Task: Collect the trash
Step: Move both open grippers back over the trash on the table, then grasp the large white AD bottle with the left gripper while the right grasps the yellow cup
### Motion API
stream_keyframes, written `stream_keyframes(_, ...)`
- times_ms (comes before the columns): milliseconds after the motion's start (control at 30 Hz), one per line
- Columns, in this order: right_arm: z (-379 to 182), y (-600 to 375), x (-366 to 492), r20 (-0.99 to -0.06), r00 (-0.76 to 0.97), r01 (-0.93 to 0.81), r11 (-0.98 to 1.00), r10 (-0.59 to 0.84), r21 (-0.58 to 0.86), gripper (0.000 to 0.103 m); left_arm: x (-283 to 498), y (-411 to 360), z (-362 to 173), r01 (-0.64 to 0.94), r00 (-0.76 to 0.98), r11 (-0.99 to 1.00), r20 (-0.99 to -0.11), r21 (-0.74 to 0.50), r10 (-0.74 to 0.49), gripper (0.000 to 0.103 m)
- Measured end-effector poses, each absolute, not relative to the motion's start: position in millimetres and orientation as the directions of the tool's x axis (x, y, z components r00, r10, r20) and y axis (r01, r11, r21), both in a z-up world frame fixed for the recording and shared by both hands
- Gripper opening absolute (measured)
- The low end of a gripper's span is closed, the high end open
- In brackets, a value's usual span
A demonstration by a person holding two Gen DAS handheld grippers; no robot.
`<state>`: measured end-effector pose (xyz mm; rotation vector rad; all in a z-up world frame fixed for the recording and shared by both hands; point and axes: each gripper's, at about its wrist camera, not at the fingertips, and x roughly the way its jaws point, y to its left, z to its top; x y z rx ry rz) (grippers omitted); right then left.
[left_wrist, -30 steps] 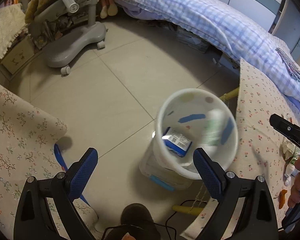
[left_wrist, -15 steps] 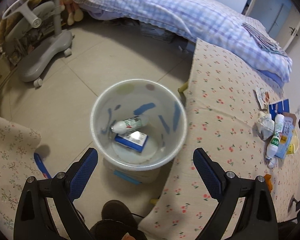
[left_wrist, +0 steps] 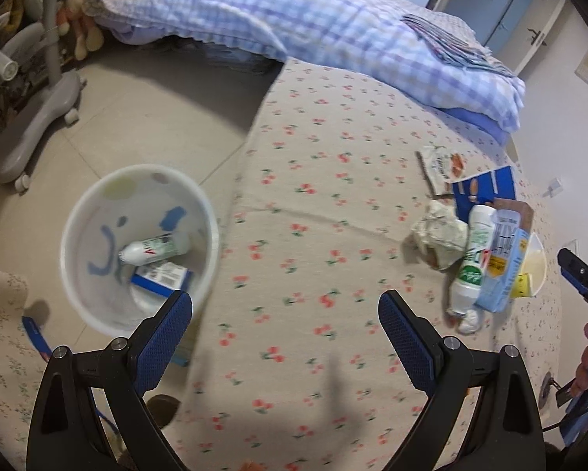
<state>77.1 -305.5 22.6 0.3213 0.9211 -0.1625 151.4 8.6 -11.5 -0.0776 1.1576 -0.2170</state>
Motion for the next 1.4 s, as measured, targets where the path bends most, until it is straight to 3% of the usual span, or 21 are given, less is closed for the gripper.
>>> stream_keyframes(733,-44.0,-363.8,91.9,-0.895,0.444,0.439,0.859,0.048,0.264,0.079,163.5,-104.2,-24.0,0.204,0.315,0.945,-0.896,-0.257,-0.312,0.097)
stream_keyframes(800,-52.2,-363.5,92.0,-0.903,0.428,0.436,0.866,0.041,0.246,0.071,162.8,-111.9,-25.0,0.215,0.318,0.944,-0.895,-0.252,-0.312,0.097)
stream_keyframes(833,-58.3,-363.1,92.4,-0.91,0.412,0.427,0.872,0.047,0.238,0.051,162.1,-115.4,-25.3,0.224,0.318,0.941,-0.893,-0.255,-0.318,0.097)
stream_keyframes(867,-61.0,-364.0,92.3,-0.905,0.419,0.412,0.871,0.079,0.267,0.037,161.5,-117.7,-25.4,0.23,0.317,0.938,-0.892,-0.258,-0.323,0.097)
stream_keyframes(967,-53.5,-370.1,87.2,-0.893,0.443,0.41,0.87,0.073,0.275,0.026,158.0,-127.1,-26.8,0.26,0.308,0.926,-0.885,-0.275,-0.349,0.092)
stream_keyframes(1200,-27.9,-390.6,56.1,-0.862,0.507,0.398,0.877,0.034,0.269,0.024,154.7,-155.8,-35.5,0.332,0.252,0.886,-0.874,-0.324,-0.415,0.063)
stream_keyframes(1300,-21.5,-397.9,43.4,-0.855,0.518,0.398,0.881,0.015,0.257,0.024,154.0,-169.3,-38.0,0.362,0.251,0.878,-0.875,-0.313,-0.415,0.055)
stream_keyframes(1400,-19.5,-405.9,33.6,-0.853,0.521,0.404,0.872,0.028,0.276,0.024,153.6,-180.3,-42.5,0.374,0.26,0.882,-0.88,-0.288,-0.397,0.054)
